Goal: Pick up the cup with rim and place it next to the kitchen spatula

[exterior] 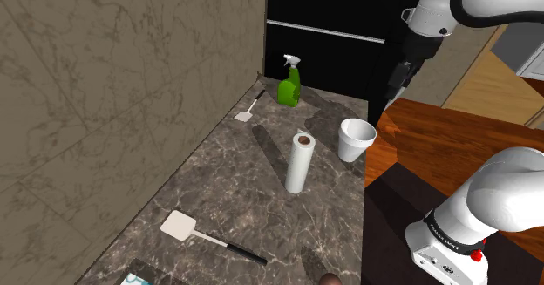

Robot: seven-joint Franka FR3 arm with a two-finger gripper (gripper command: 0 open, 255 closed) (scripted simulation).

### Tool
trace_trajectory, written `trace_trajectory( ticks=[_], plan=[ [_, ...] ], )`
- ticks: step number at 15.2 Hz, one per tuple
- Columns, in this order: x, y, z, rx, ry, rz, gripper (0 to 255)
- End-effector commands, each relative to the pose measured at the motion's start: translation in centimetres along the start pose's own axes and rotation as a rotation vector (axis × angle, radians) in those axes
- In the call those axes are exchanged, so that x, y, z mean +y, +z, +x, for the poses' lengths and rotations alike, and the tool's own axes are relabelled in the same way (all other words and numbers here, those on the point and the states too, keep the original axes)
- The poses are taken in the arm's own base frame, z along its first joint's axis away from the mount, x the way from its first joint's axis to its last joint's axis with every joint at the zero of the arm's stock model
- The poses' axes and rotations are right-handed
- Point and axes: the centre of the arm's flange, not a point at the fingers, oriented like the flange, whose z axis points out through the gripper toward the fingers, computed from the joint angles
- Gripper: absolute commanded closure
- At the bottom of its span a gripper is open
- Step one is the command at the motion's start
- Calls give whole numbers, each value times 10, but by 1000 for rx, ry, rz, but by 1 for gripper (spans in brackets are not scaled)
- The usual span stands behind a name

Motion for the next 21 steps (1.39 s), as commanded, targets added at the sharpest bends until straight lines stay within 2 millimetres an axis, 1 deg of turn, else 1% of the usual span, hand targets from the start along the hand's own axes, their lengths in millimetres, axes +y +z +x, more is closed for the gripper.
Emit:
trace_trajectory(
  ticks=[1,8,15,21],
  plan=[
    [0,0,0,0,0,0,0],
    [-50,80,14,45,2,-54,0],
    [-94,162,31,89,5,-108,0],
    [-91,194,34,89,5,-108,0]
  ],
)
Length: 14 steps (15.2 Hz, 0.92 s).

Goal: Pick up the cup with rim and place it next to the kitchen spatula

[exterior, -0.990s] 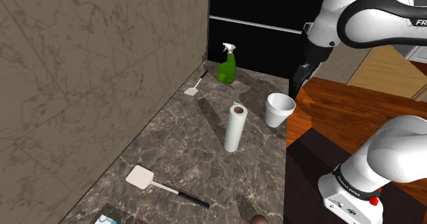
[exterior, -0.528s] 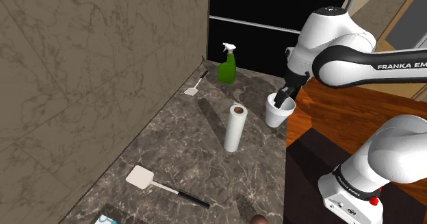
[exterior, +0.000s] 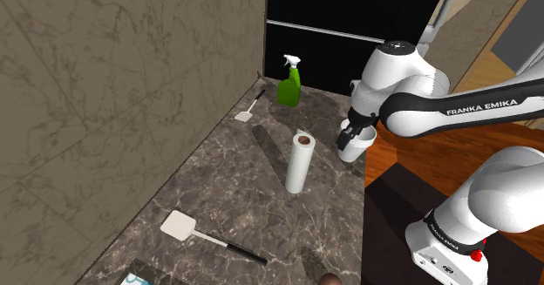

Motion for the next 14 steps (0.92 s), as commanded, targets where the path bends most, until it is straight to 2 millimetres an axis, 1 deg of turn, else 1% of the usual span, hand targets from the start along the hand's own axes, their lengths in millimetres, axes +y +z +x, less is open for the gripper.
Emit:
trace_trajectory(
  ticks=[1,2,10,11,14],
  plan=[
    [0,10,-1,1,0,0,0],
    [0,13,-1,1,0,0,0],
    [0,13,-1,1,0,0,0],
    [0,13,-1,1,0,0,255],
    [0,13,-1,1,0,0,255]
  ],
)
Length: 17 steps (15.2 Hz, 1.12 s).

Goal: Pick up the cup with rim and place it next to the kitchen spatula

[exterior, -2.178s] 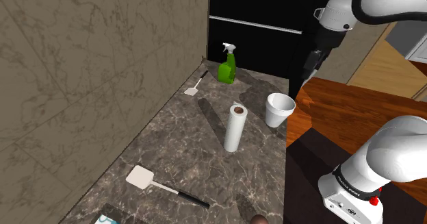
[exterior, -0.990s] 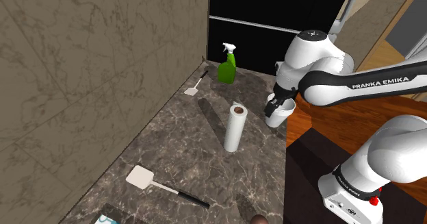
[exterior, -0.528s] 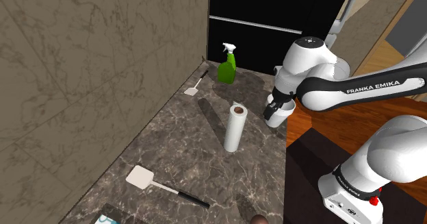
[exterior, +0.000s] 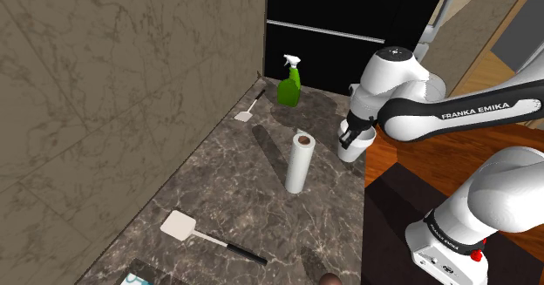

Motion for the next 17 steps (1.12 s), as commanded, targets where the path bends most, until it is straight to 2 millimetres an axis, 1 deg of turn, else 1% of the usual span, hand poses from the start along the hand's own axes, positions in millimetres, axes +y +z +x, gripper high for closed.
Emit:
trace_trajectory(
  ticks=[1,6,17],
  plan=[
    [0,0,0,-1,0,0,255],
    [0,0,0,-1,0,0,255],
    [9,-57,6,-1,0,0,255]
  ],
)
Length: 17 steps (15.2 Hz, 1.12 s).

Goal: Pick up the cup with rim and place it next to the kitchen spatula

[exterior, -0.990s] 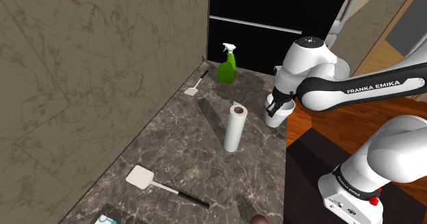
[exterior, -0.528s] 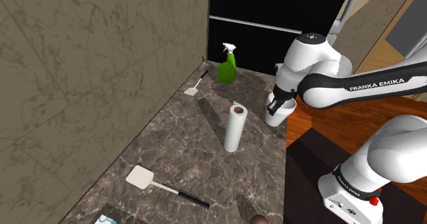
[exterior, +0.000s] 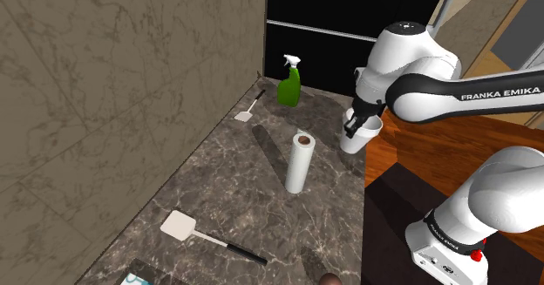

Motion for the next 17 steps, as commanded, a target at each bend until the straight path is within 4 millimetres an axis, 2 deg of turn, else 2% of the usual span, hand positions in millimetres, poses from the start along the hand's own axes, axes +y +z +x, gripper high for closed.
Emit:
trace_trajectory(
  ticks=[1,17],
  plan=[
    [2,-11,1,0,0,0,255],
    [15,-94,9,0,0,0,255]
  ],
)
